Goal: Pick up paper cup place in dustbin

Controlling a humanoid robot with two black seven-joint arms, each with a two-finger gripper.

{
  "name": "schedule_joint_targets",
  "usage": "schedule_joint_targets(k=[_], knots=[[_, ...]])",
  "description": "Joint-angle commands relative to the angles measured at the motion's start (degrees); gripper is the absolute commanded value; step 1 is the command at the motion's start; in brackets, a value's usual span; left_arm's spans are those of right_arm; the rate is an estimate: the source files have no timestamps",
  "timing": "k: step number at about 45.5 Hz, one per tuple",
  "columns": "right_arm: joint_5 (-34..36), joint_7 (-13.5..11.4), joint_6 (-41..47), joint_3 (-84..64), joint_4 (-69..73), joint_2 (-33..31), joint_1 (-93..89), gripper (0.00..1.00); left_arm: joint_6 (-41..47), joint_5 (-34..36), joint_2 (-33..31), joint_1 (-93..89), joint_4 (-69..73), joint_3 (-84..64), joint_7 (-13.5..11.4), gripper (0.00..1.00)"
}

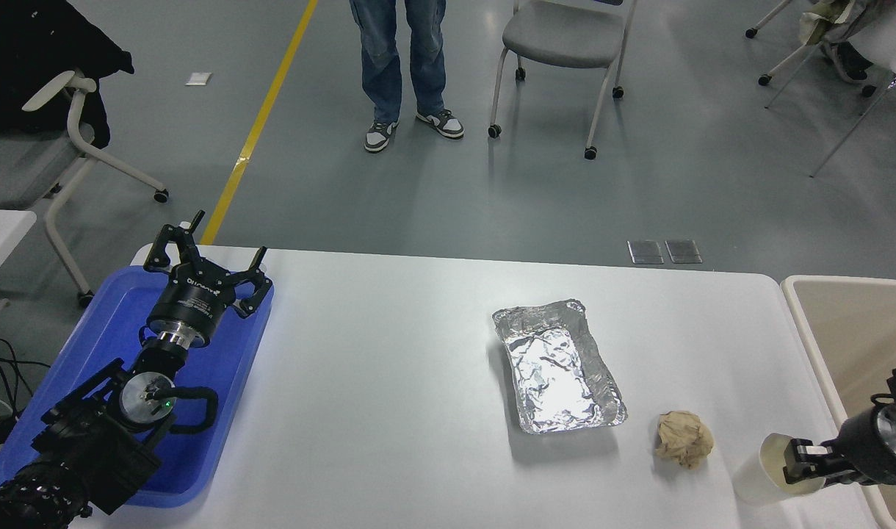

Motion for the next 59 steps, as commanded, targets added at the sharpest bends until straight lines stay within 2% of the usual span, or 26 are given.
schedule_joint_targets(k=[1,15,19,27,45,59], knots=[[1.31,-0.07,1.97,0.16,-0.07,0.01,0.16,0.0,0.0,0.0,0.0,-0.09,0.0,0.0,0.0,1.0],[1.57,0.28,5.75,0.34,0.63,-0.61,3.4,0.0,0.0,0.0,0.0,-0.09,0.0,0.0,0.0,1.0],[1.66,0.37,11.28,-0.45,0.9,-1.58,7.7,0.0,0.0,0.0,0.0,-0.09,0.0,0.0,0.0,1.0],[1.84,0.37,27.64,-3.44,0.99,-1.31,19.83,0.0,0.0,0.0,0.0,-0.09,0.0,0.0,0.0,1.0],[2.28,0.37,27.64,-9.68,2.22,-1.31,42.68,0.0,0.0,0.0,0.0,-0.09,0.0,0.0,0.0,1.0],[2.19,0.37,27.64,-13.81,2.31,-0.44,51.83,0.0,0.0,0.0,0.0,-0.09,0.0,0.0,0.0,1.0]])
